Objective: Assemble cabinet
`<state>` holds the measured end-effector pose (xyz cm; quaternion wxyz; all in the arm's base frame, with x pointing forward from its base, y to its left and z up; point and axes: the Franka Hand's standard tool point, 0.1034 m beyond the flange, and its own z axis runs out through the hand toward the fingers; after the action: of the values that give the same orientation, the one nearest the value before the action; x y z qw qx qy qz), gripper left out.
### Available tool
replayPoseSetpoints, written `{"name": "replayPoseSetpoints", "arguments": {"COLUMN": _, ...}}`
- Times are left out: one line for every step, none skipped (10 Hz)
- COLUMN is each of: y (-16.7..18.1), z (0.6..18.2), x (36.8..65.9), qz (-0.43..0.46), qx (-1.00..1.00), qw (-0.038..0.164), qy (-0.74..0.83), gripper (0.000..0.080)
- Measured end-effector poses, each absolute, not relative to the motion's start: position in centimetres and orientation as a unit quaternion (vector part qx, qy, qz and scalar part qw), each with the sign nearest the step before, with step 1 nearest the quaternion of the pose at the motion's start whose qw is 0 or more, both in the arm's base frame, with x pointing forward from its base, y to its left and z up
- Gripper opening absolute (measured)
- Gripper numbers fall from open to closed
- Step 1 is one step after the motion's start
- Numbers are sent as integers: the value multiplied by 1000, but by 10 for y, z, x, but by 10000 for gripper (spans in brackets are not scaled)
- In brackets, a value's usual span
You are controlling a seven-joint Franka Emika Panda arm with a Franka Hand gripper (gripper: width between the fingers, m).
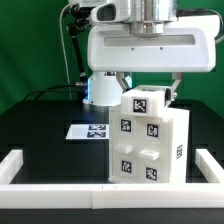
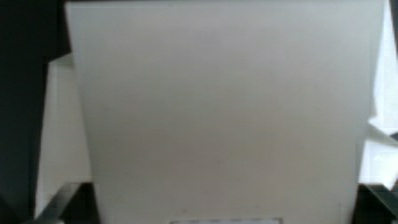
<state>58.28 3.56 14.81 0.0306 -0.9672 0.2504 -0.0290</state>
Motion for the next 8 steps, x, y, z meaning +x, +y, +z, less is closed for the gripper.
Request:
{"name": "replayPoseSetpoints", "arguments": {"y": 37, "z": 148, "x": 583, "qz": -28, "qx": -958, "qw": 34, "qy": 283, "gripper": 560}}
{"name": "replayPoseSetpoints", "arguments": {"y": 40, "z": 148, "x": 583, "qz": -26, "qx": -943, "qw": 39, "qy": 329, "gripper": 560}}
{"name": "replayPoseSetpoints", "arguments": {"y": 41, "z": 148, "x": 583, "qz": -24, "qx": -933, "qw": 41, "qy": 356, "gripper": 560}}
{"name": "replayPoseSetpoints", "arguments": {"y": 41, "z": 148, "x": 583, "qz": -24, "qx": -932, "qw": 41, "qy": 360, "gripper": 560}}
{"name": "replayPoseSetpoints", "arguments": {"y": 42, "z": 148, "x": 583, "qz": -23, "qx": -925, "qw": 41, "qy": 377, "gripper": 560}}
{"name": "replayPoseSetpoints", "arguments": {"y": 42, "z": 148, "x": 583, "qz": -23, "qx": -920, "qw": 42, "qy": 388, "gripper": 560}}
{"name": "replayPoseSetpoints", "arguments": {"y": 42, "z": 148, "x": 583, "qz": -23, "qx": -919, "qw": 42, "qy": 391, "gripper": 560}}
{"name": "replayPoseSetpoints", "arguments": {"y": 43, "z": 148, "x": 582, "qz": -22, "qx": -910, "qw": 43, "qy": 412, "gripper": 560}}
